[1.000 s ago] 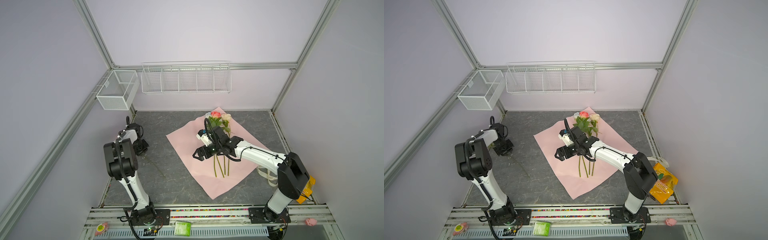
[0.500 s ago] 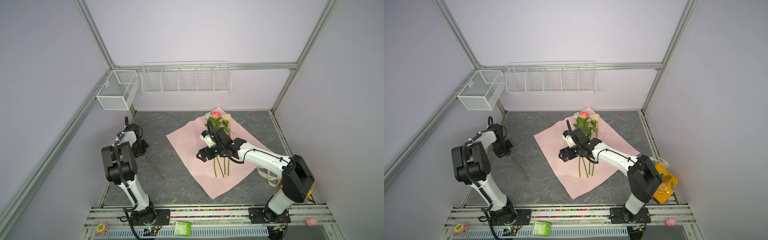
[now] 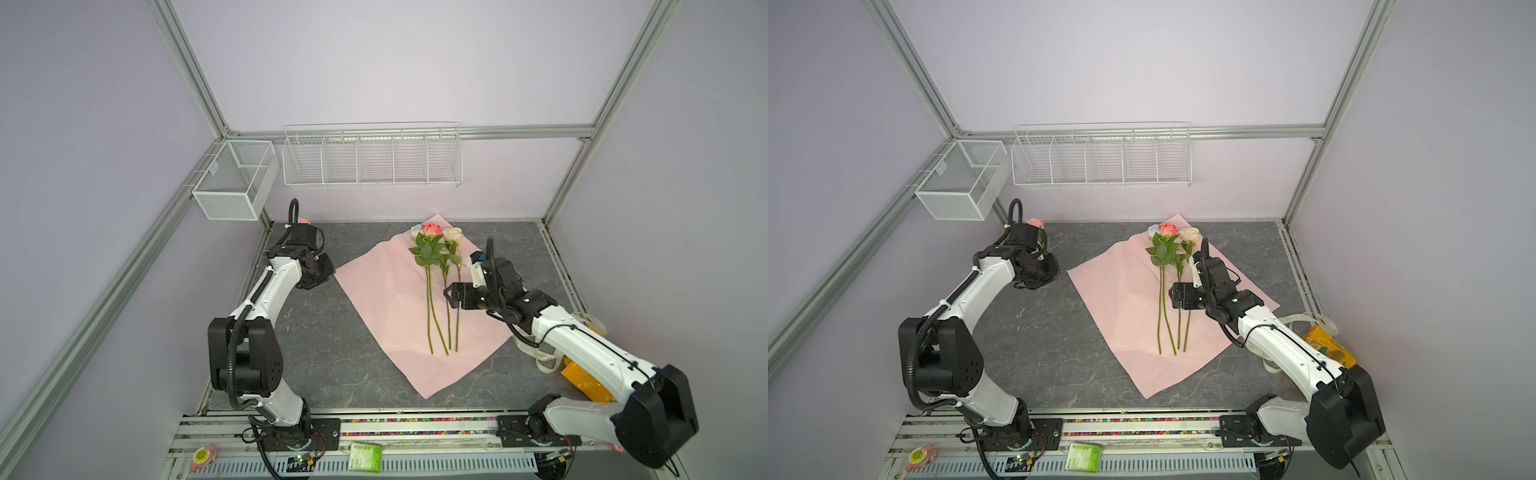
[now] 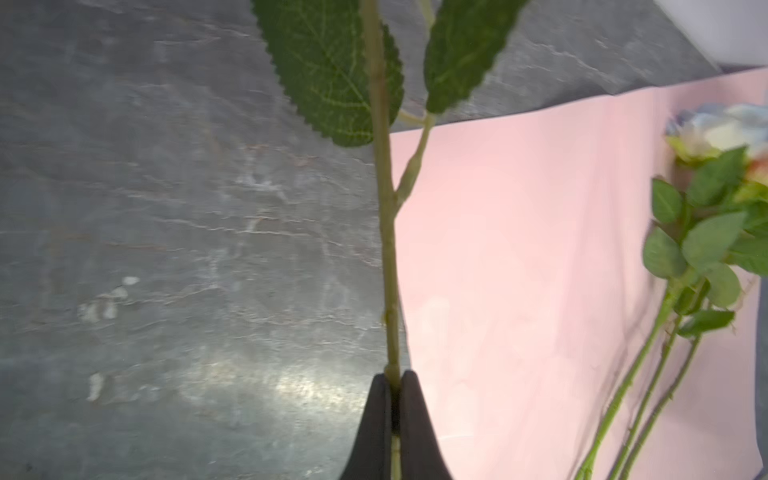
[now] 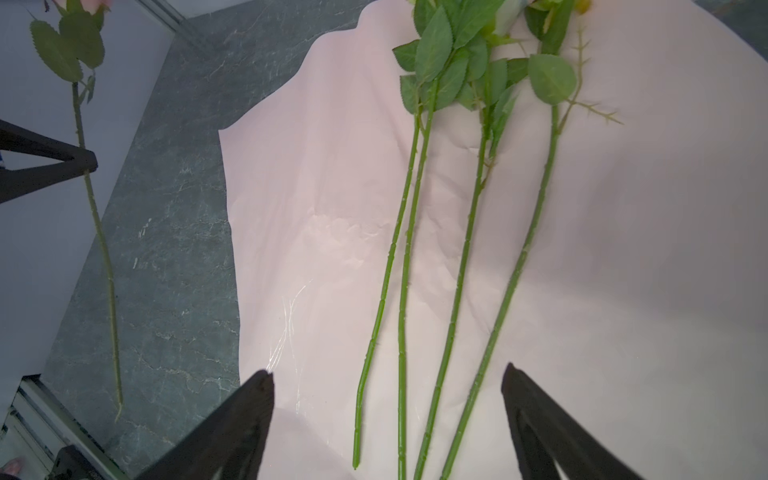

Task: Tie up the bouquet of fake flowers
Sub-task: 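Carry the pink rose onto the bunch on the paper with the left gripper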

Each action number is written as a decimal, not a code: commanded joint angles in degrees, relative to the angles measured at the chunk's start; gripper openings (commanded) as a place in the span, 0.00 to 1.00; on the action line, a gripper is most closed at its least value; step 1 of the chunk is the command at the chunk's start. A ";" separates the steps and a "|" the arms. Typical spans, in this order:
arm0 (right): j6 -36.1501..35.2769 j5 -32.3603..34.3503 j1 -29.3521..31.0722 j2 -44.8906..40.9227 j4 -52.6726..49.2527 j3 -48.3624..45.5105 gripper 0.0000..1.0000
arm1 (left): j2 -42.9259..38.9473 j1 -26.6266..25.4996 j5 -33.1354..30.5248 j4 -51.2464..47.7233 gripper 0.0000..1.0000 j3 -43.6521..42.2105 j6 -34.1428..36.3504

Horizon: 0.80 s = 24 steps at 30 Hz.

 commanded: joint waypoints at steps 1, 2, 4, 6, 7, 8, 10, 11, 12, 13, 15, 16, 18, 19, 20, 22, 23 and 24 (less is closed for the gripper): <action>2.90 2.88 -3.25 -4.41 -0.48 -3.50 0.89 | 1.95 -6.91 3.81 3.41 0.00 4.13 -1.92; 3.26 3.16 -4.39 -5.59 -1.04 -4.19 0.89 | 3.42 -9.25 4.56 3.71 0.00 5.90 -1.57; 3.49 2.70 -6.67 -7.52 -1.81 -5.26 0.89 | 6.81 -13.60 5.23 3.29 0.00 10.36 -1.02; 3.71 1.43 -8.87 -9.05 -2.56 -6.27 0.89 | 11.54 -17.42 6.11 1.74 0.00 16.42 0.13; 3.72 0.85 -9.65 -9.59 -2.83 -6.73 0.89 | 13.74 -18.92 6.27 0.74 0.00 19.62 0.28; 3.64 0.25 -10.44 -10.02 -3.01 -7.25 0.89 | 16.36 -20.72 6.77 0.05 0.00 23.09 0.50; 3.51 -0.62 -11.52 -10.63 -3.43 -7.90 0.89 | 21.37 -23.72 7.54 -1.75 0.00 30.05 1.45; 3.51 -0.95 -11.94 -10.82 -3.68 -8.11 0.89 | 23.97 -25.26 7.20 -3.32 0.00 34.11 1.74; 3.55 -1.26 -12.18 -10.94 -3.92 -8.24 0.89 | 26.65 -26.26 7.32 -4.63 0.00 37.43 2.12; 3.47 -1.37 -12.49 -11.16 -4.15 -8.31 0.89 | 29.43 -27.28 7.59 -6.02 0.00 41.24 2.33; 3.49 -1.49 -12.79 -11.52 -4.39 -8.64 0.89 | 34.09 -28.70 7.77 -8.04 0.00 47.36 2.00; 3.43 -1.54 -12.85 -11.66 -4.42 -8.90 0.89 | 36.21 -29.30 8.43 -8.72 0.00 50.28 1.75; 3.38 -1.70 -13.08 -11.79 -4.34 -9.16 0.89 | 39.30 -30.47 8.92 -9.19 0.00 54.27 1.36; 3.32 -1.80 -13.24 -11.68 -4.33 -9.28 0.89 | 40.63 -31.08 9.16 -9.30 0.00 55.86 1.10; 3.20 -1.88 -13.26 -11.55 -4.33 -9.36 0.89 | 41.64 -31.67 9.51 -9.03 0.00 56.94 0.78; 3.07 -2.00 -13.50 -11.20 -4.20 -9.31 0.89 | 42.84 -32.47 9.82 -7.85 0.00 57.42 0.32; 3.09 -2.08 -13.58 -10.87 -4.01 -9.28 0.89 | 43.52 -32.66 9.77 -7.20 0.00 57.40 -0.48; 3.11 -2.27 -13.65 -10.61 -3.83 -9.29 0.89 | 44.12 -32.80 10.08 -6.60 0.00 57.39 -0.92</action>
